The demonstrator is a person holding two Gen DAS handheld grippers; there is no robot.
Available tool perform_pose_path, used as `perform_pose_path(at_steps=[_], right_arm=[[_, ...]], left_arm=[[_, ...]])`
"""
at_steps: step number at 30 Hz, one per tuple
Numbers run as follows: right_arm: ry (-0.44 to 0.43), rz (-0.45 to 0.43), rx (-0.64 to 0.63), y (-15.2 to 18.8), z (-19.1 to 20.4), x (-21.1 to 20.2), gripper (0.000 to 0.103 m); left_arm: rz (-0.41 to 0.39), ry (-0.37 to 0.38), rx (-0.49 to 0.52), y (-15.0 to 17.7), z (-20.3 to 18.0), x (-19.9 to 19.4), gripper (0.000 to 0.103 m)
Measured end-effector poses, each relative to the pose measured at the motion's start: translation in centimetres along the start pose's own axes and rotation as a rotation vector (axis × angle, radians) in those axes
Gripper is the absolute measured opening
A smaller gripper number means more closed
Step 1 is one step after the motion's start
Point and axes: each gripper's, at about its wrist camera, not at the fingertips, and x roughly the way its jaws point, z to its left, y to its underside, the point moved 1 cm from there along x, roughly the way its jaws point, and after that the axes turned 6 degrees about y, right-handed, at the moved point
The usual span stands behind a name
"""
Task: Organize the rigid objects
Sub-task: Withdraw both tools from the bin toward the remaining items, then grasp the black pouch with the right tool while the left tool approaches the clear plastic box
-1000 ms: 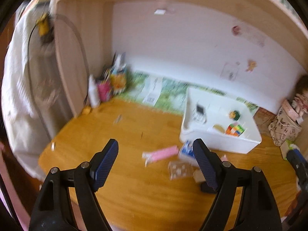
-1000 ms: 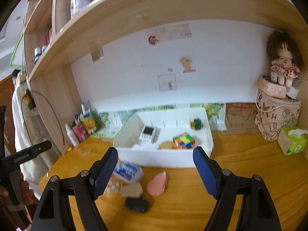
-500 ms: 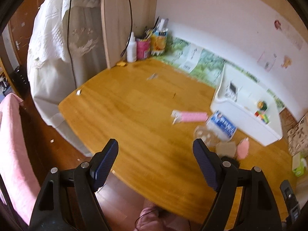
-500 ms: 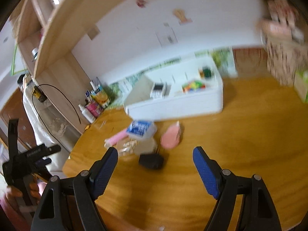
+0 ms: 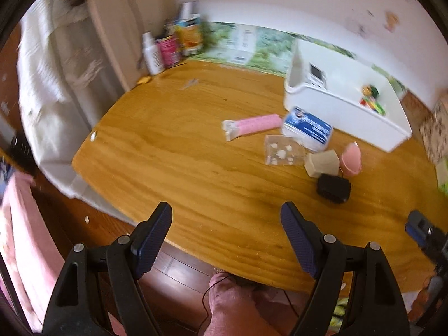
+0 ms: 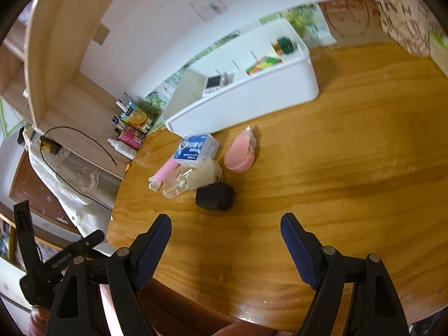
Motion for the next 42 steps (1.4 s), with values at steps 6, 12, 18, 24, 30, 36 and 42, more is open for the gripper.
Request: perform_pose_path(at_steps=[6,12,18,24,30,36,42], right_arm=[[-0.019,0.073,0.125,-0.3,-0.4,2.1,0.081],[0.022,0.059,0.205,-0.6,0.5,3.6,0.081],[0.076,0.044,0.216,-0.8,2.2,5.4,0.081],[0.174,0.013,0.149,-0.9,4.2,7.2,0.081],[0.285,-0.034,0.025,-0.8,6.0,8.3,0.081],[0.391,-0.035,-0.141,0.4,8.4,9.8,0.081],[0.42,-0.009,-0.179,0.7,9.2,11.1,0.081]], left_arm=[[0.028,0.039,0.181,-1.7,-1.8,1.7,0.082],[0.118,0.154,0.259,-4.5,-2.4,4.4,0.082],[0.21,0.245,0.276,-6.7,-2.7,6.9,0.082],[0.33,0.312,0.226,-8.1,-2.8,10.3,0.082],[0.439,0.381,0.141,-8.6,-2.9,13.0,0.082],[0.476,0.371,0.116,-9.5,-3.4,14.8,0.082],[0.522,0.362,0.105,-9.8,-4.2,16.2,0.082]])
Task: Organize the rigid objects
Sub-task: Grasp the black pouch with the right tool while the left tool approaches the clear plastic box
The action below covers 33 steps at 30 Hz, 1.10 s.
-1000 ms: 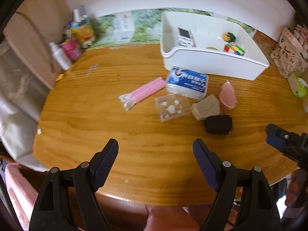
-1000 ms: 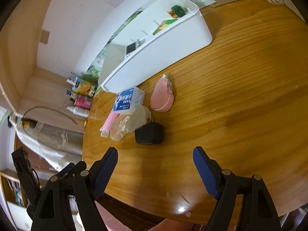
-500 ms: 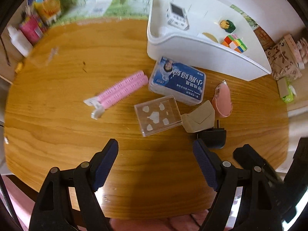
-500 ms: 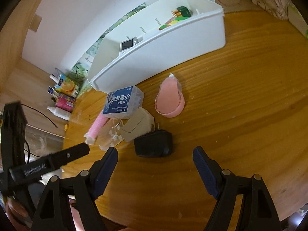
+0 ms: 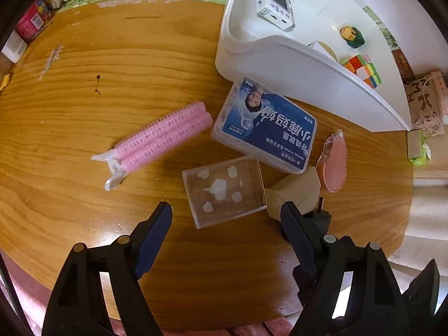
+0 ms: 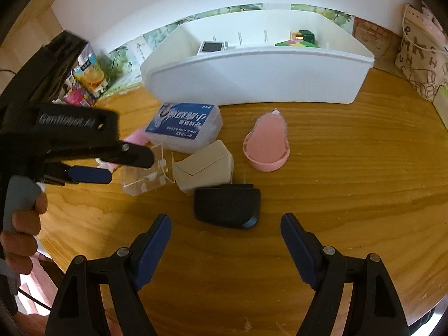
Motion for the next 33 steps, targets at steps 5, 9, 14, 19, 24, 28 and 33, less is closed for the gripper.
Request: perform_pose_path(at_steps=[5,9,14,19,24,28,33], right_arm=[[0.023,0.014,-0.028,0.0,0.9,0.7,0.081],[0.027,0.035,-0.062,0.1,1.7,1.2,0.081],[0.041,0.064,-0.075,0.0,1.9,1.8,0.081],[0.047,0.085,-0.065,-0.1,1.7,2.3,0.081],[0.045,0.095,-0.06,-0.7,1.4,2.8,0.081],[0.04,0.104,-0.059,-1.0,1.2,3.2,0.079],[0.036,0.117,-0.06,-1.4,1.1,3.9,0.072]], left_arm=[[0.027,-0.016,0.007,-0.8,-0.3,0.8,0.082],[0.055,-0.044,0.007,-1.3,-0.5,1.5,0.082],[0.084,-0.052,-0.008,-1.8,-0.4,2.2,0.082],[0.106,-0.054,-0.034,-2.6,0.4,2.7,0.082],[0.13,-0.036,-0.056,-3.3,1.1,3.2,0.082],[0.137,-0.039,-0.048,-3.8,1.3,3.4,0.081],[0.143,-0.04,-0.043,-4.5,0.8,3.7,0.08]])
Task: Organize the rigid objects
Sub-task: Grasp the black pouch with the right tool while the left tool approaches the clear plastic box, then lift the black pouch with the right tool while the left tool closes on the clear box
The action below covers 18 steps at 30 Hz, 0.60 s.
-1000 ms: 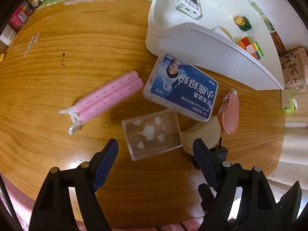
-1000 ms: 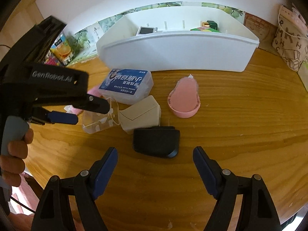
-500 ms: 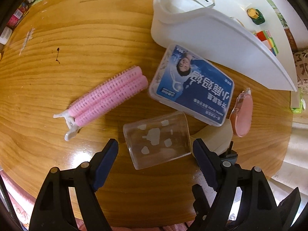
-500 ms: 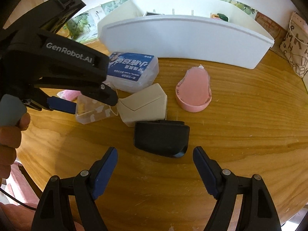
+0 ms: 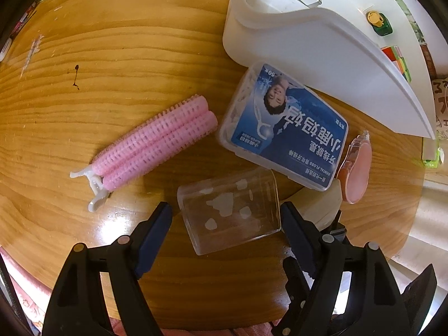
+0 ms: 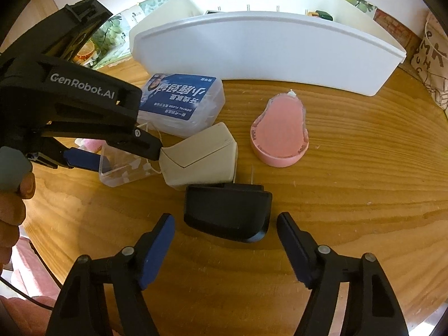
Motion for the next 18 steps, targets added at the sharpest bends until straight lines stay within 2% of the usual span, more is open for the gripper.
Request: perform_pose_path(at_steps=[4,11,18], right_arm=[[0.006,-0.003,-0.01,-0.6,0.0,0.1,0.066],[0.002,0.0,-0.016,-1.7,-0.2,0.4,0.063],[-0.007,0.011,-0.033,-1.8,-0.6,0.4,0.063]], left_arm=[[0.001,0.007,0.011,-0.4,-0.4,-0.2,0.072],[0.006,0.022,-0.007,-0.4,-0.5,-0.3,0.071],[0.016,0.044,-0.042,0.3,1.0,-1.0,0.071]])
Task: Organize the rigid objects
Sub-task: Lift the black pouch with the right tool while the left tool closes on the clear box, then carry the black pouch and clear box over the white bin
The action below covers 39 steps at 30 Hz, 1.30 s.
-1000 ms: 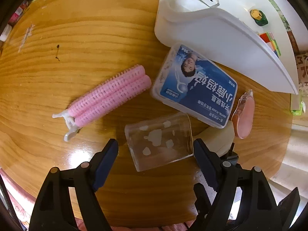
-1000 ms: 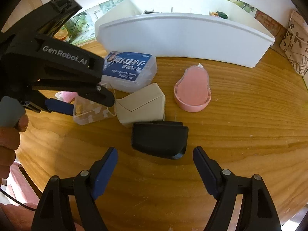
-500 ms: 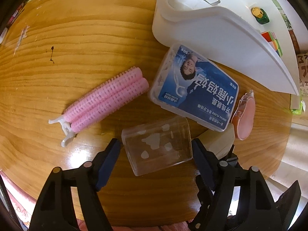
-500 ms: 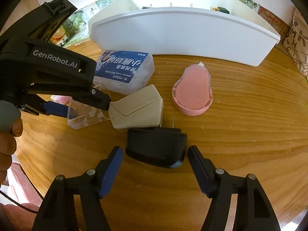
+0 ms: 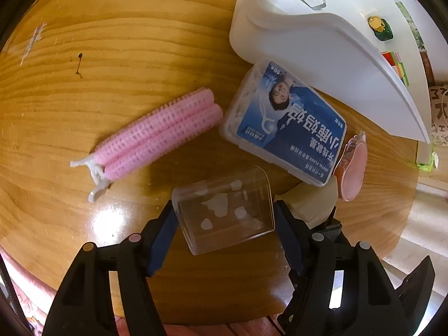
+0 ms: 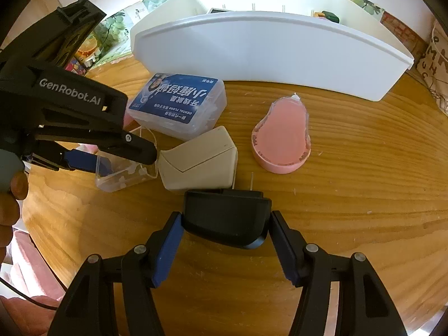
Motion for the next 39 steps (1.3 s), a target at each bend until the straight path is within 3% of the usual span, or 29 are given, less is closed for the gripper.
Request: perform_pose_path(at_steps=[9,16,27,39], right_arm=[[0.002,-0.012,-0.008,0.2,0.8,-0.8,0.063],[0.022,-0.03,0.023,0.1,1.2,-2.1,0.063],[0.066,-0.094,0.149,1.0,0.3,-4.9,0.063],[0.143,-0.193,0.244,1.0,0.9,-7.6,0.063]], left_arm=[[-0.001,0.018,-0.016,1.5,0.9,-0.6,0.071],[-0.03,0.028,0.035,3.8,0.2,-1.3,0.07],[-0.104,0.064,0.184,6.4,1.0,-4.9,0.07],[-0.258,0.103,0.379,6.9,2.3,-9.2,0.07]])
